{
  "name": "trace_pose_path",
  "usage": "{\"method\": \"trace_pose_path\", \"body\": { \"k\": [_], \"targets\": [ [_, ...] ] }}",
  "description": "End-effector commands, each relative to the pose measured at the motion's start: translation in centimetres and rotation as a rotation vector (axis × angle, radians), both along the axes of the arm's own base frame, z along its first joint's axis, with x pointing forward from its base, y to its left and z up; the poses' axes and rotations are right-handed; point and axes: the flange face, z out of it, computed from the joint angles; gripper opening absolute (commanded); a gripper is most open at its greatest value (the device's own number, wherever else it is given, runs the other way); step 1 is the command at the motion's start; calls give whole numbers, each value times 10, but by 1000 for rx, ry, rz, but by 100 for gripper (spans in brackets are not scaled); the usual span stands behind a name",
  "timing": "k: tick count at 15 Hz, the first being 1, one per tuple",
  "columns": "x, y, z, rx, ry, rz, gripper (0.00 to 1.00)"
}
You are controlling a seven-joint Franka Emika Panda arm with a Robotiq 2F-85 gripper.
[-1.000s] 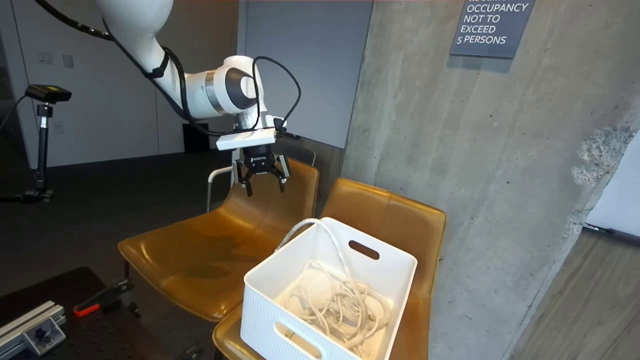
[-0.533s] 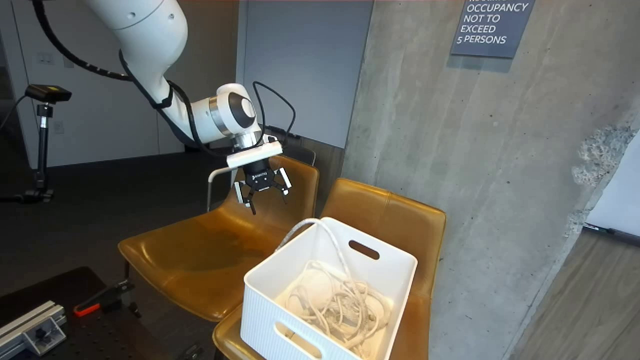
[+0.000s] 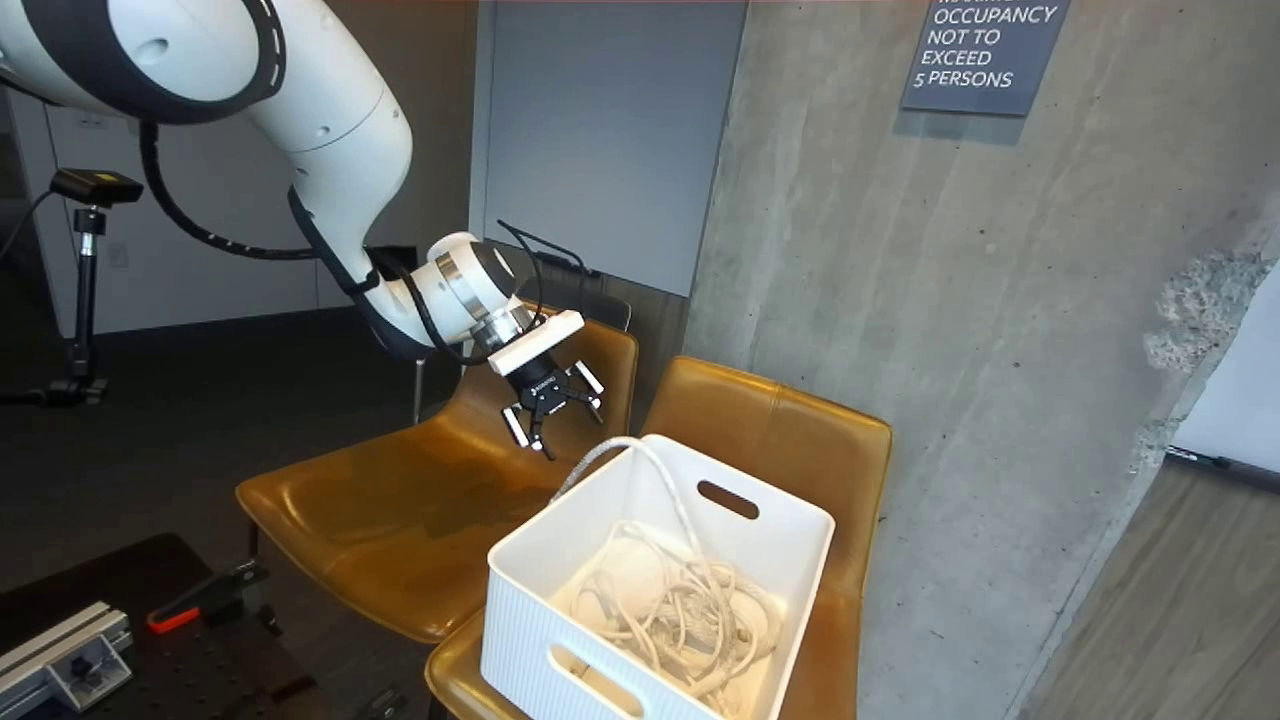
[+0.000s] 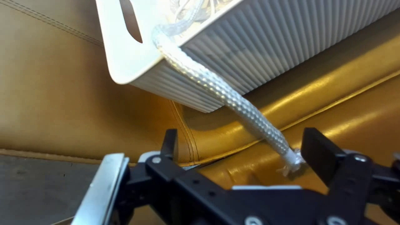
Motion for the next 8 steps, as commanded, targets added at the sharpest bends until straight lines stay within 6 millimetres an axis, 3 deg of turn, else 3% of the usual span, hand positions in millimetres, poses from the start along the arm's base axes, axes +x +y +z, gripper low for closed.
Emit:
{"method": "trace_pose_path", "body": {
  "k": [1, 8],
  "targets": [
    [17, -7, -4, -99, 4, 67, 100],
    [11, -25, -12, -171, 76, 65, 100]
  ]
}}
